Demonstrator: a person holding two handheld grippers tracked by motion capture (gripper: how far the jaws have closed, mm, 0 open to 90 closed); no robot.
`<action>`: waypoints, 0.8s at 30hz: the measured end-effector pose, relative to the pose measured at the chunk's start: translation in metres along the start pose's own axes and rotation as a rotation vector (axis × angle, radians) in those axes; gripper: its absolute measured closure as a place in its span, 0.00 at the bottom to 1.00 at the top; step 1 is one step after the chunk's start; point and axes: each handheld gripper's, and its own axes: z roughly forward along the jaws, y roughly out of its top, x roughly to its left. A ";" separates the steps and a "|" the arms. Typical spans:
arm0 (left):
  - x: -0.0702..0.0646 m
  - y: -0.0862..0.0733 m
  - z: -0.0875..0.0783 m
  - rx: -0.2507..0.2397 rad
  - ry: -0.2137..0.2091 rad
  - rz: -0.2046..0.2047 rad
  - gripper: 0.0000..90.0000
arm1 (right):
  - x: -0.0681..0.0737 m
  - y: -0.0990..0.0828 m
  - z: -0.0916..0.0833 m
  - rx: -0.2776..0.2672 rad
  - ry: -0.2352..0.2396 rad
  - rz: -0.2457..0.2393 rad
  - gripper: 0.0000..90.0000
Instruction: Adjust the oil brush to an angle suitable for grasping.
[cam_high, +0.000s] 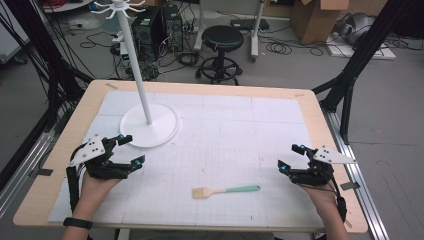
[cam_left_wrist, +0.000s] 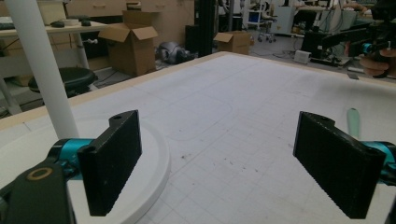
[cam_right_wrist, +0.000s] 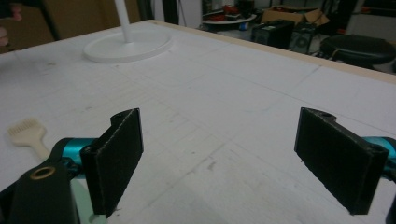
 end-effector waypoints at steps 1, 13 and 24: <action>0.000 0.000 0.000 0.000 0.000 0.000 0.18 | 0.000 0.000 0.000 0.000 0.000 0.000 0.16; -0.001 0.001 0.001 -0.004 -0.012 -0.006 0.18 | 0.031 0.006 0.037 0.101 0.199 -0.082 0.17; -0.001 0.000 0.002 -0.002 -0.012 -0.007 0.18 | 0.058 0.007 0.066 0.193 0.315 -0.143 0.17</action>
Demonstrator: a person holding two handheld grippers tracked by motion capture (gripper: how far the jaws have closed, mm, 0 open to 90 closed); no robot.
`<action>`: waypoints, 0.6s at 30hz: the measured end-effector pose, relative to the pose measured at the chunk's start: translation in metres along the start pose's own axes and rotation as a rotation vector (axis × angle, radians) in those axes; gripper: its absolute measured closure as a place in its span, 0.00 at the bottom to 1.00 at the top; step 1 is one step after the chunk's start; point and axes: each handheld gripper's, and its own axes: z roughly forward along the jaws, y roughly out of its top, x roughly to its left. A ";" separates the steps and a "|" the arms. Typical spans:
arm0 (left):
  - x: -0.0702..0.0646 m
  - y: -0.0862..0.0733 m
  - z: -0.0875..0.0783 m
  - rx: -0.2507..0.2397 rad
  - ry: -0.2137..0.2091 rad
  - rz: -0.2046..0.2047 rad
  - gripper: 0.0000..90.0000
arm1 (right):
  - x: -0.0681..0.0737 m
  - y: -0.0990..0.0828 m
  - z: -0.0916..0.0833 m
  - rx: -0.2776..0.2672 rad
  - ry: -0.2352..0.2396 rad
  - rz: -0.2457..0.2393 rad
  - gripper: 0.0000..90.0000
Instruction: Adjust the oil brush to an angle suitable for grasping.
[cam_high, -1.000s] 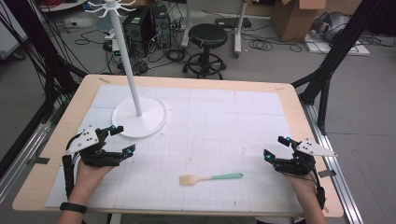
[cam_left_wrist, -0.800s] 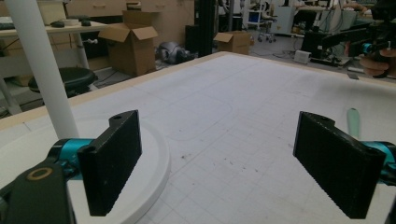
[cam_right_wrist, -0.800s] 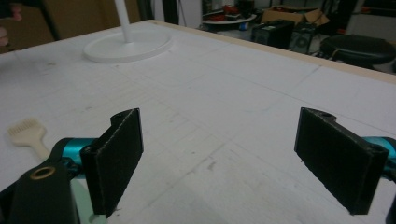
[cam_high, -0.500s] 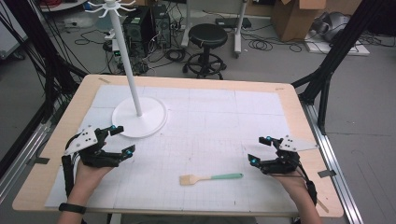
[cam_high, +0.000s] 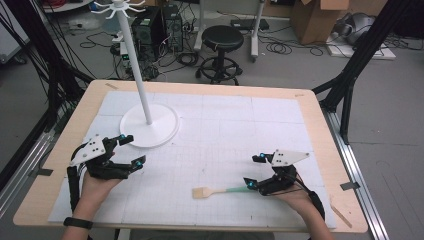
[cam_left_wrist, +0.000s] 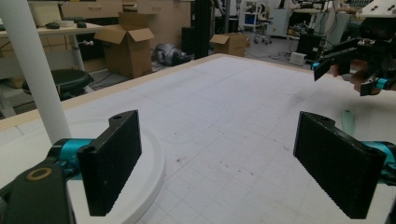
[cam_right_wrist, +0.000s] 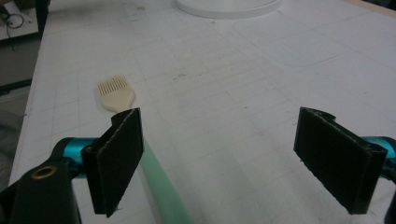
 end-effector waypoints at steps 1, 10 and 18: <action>0.000 0.000 0.000 0.000 -0.004 -0.003 0.18 | 0.001 0.001 0.003 0.008 0.010 -0.002 0.17; 0.000 0.000 0.001 -0.001 -0.008 0.000 0.18 | 0.007 0.003 0.020 0.065 0.087 -0.033 0.28; -0.001 0.000 0.002 -0.008 -0.016 -0.010 0.18 | 0.013 0.003 0.033 0.126 0.181 -0.078 0.47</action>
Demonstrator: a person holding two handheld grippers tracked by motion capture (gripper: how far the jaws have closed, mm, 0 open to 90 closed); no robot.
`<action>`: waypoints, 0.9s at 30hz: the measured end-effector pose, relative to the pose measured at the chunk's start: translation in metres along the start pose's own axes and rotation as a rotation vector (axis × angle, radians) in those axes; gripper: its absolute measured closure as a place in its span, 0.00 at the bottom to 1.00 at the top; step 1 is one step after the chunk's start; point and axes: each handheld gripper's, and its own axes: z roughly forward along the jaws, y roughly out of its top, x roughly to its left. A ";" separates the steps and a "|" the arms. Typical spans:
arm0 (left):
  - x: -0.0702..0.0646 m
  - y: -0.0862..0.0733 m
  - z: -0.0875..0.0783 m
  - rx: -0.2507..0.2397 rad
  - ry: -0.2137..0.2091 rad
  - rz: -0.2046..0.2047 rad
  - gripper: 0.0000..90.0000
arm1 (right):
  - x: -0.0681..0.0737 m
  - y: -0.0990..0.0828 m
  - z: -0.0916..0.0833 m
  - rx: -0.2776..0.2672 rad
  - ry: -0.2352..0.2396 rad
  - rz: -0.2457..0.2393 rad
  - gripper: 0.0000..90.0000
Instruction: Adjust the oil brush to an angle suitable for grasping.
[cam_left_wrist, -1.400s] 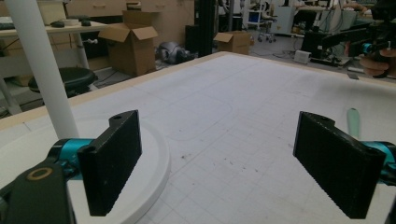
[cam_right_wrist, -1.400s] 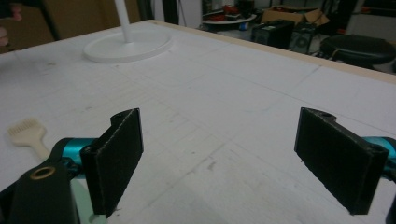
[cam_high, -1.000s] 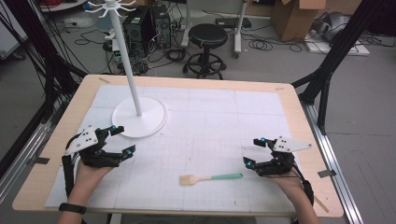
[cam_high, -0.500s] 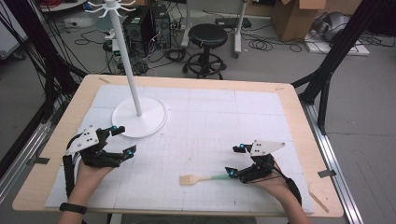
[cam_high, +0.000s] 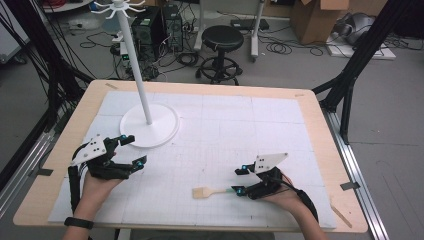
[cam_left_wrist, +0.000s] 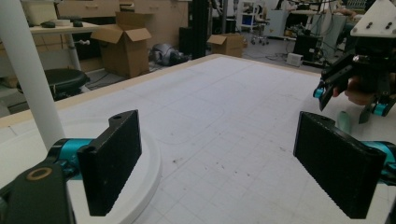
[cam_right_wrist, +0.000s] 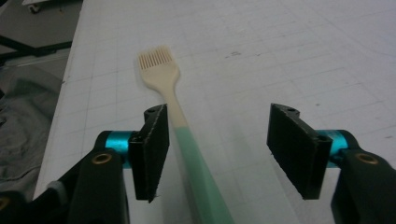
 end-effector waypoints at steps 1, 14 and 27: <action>0.000 0.000 0.000 -0.001 -0.001 -0.001 0.18 | 0.000 0.000 0.000 0.000 0.000 0.000 0.47; 0.000 0.000 0.001 0.013 0.001 0.001 0.18 | 0.007 0.004 0.015 0.095 0.062 -0.051 0.68; 0.000 -0.001 0.002 0.014 0.001 0.003 0.18 | 0.008 0.003 0.021 0.143 0.063 -0.081 0.87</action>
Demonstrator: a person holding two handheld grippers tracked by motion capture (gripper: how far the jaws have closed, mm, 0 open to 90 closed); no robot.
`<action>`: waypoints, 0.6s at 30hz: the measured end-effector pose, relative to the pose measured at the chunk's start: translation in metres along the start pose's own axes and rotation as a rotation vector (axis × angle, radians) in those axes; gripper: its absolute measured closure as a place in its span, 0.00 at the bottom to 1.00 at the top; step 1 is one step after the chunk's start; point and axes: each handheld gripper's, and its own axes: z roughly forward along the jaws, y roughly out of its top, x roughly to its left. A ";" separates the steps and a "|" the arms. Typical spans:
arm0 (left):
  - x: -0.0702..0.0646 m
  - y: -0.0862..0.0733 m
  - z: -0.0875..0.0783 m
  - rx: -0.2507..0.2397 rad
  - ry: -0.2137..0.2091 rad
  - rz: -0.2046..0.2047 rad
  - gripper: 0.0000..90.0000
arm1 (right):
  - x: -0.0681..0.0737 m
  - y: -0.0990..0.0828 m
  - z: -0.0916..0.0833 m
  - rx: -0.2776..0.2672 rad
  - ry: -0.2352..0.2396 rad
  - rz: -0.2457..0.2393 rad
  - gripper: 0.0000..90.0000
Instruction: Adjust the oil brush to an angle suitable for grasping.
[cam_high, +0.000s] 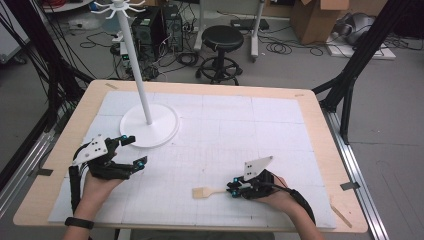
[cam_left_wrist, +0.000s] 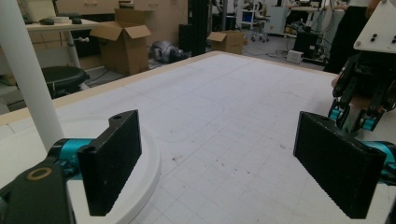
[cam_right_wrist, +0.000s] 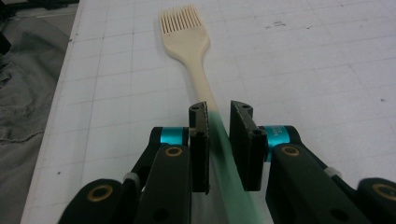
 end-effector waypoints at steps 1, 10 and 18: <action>0.000 0.000 0.000 -0.001 0.000 0.001 0.18 | 0.000 0.000 0.000 0.002 -0.003 -0.003 0.88; 0.000 0.000 0.000 -0.003 0.000 0.001 0.18 | 0.000 0.001 -0.001 0.004 0.005 -0.013 0.91; 0.000 0.001 -0.001 -0.009 -0.001 0.000 0.18 | -0.002 0.009 -0.006 -0.037 -0.001 -0.025 0.91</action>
